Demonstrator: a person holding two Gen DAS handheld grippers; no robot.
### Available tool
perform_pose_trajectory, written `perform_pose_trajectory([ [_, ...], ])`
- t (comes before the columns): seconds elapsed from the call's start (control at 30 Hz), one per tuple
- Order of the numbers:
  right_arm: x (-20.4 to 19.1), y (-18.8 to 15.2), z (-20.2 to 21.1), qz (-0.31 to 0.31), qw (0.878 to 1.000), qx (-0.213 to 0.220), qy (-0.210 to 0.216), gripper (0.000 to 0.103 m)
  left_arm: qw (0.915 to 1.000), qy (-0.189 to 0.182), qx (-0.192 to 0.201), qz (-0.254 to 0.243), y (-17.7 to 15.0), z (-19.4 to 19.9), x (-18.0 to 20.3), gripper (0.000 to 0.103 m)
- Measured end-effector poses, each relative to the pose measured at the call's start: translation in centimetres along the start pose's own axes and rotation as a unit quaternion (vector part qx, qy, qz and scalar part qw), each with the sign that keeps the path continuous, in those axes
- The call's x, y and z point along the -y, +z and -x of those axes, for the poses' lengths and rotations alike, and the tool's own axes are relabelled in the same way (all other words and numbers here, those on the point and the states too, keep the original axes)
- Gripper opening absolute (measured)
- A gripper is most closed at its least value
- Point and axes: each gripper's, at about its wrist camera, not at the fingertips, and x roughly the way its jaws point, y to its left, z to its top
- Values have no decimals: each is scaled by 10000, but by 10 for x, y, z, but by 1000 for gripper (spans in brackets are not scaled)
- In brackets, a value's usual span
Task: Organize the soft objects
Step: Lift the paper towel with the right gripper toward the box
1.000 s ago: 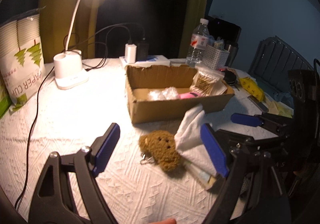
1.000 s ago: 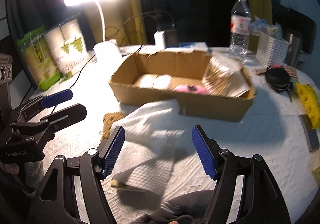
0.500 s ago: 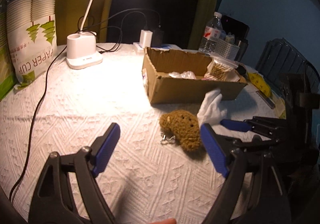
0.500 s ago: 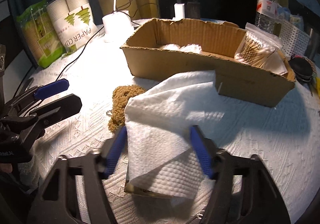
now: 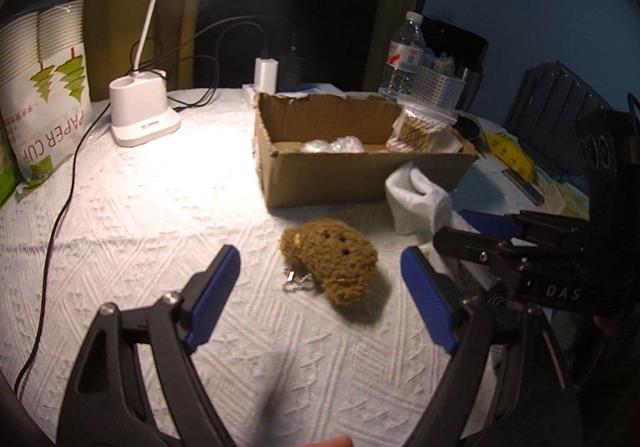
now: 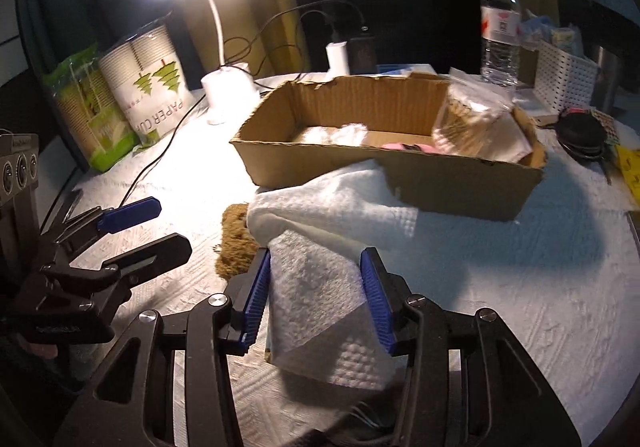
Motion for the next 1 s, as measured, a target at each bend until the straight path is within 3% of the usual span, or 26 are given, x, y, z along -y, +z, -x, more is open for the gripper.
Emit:
perform_pose_trajectory([
  [0.07, 5, -3, -2, -46, 10000, -68, -43, 49, 10000, -11, -20, -28, 1, -2, 4, 84],
  [0.2, 13, -4, -5, -75, 9999, -97, -111, 66, 10000, -17, -57, -39, 2, -7, 9, 84],
  [0.3, 18, 0, -10, -59, 9998, -71, -154, 71, 10000, -12, -89, -29, 4, -11, 7, 84],
  [0.67, 15, 30, -40, 222, 9995, -196, -105, 72, 9998, 4, -176, -55, 5, -20, 3, 84],
  [0.73, 13, 31, -42, 285, 9993, -243, -62, 41, 9998, 16, -184, -79, 5, -21, 5, 84],
  [0.77, 13, 30, -43, 305, 9992, -263, -73, 18, 9998, 21, -188, -87, 5, -21, 6, 84],
  [0.87, 17, 27, -38, 271, 9994, -218, -15, 11, 9997, 2, -208, -143, 4, -22, 14, 84],
  [1.0, 27, 24, -19, 190, 9998, -9, -30, 10, 9991, -95, -251, -335, 4, -23, 35, 84],
])
